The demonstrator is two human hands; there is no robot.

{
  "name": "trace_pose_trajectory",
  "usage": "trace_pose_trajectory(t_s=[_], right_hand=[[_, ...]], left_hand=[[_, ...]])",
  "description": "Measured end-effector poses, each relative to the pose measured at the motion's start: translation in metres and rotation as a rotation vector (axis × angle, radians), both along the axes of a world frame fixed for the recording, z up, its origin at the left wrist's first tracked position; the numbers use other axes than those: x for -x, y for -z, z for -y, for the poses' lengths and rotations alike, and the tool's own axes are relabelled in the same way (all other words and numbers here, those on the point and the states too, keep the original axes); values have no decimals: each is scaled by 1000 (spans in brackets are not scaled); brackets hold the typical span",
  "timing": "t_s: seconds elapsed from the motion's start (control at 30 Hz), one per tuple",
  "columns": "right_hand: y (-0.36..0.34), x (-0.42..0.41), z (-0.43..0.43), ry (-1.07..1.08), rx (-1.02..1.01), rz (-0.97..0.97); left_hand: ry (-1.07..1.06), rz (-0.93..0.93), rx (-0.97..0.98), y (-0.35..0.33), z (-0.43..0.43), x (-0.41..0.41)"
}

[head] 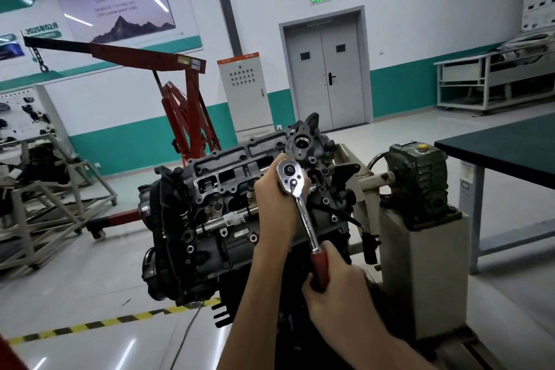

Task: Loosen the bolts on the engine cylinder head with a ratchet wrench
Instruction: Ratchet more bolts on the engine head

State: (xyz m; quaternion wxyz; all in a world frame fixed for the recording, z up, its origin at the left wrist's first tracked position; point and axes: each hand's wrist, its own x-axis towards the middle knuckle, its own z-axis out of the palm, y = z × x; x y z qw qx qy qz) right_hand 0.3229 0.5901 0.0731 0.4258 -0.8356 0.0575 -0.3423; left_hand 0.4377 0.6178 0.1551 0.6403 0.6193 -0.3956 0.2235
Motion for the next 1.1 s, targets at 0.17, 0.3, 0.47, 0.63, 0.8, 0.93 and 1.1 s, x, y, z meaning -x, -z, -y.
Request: trace_pose_trajectory(t_s=[0.17, 0.3, 0.47, 0.63, 0.8, 0.93, 1.1], right_hand=[[-15, 8, 36, -3, 143, -66], [-61, 13, 111, 93, 655, -136], [-101, 5, 137, 155, 858, -85], [-37, 13, 85, 132, 442, -82], [0, 1, -5, 27, -41, -12], [-6, 4, 10, -24, 13, -42], [-54, 14, 103, 102, 617, -164]], left_hand=[[6, -29, -50, -2, -3, -4], [35, 36, -99, -4, -7, -4], [82, 16, -106, -4, -9, -5], [50, 52, -81, -2, -6, -3], [33, 13, 2, 1, 0, 0], [40, -37, -43, -1, -5, -4], [68, -16, -101, -4, -8, -3]])
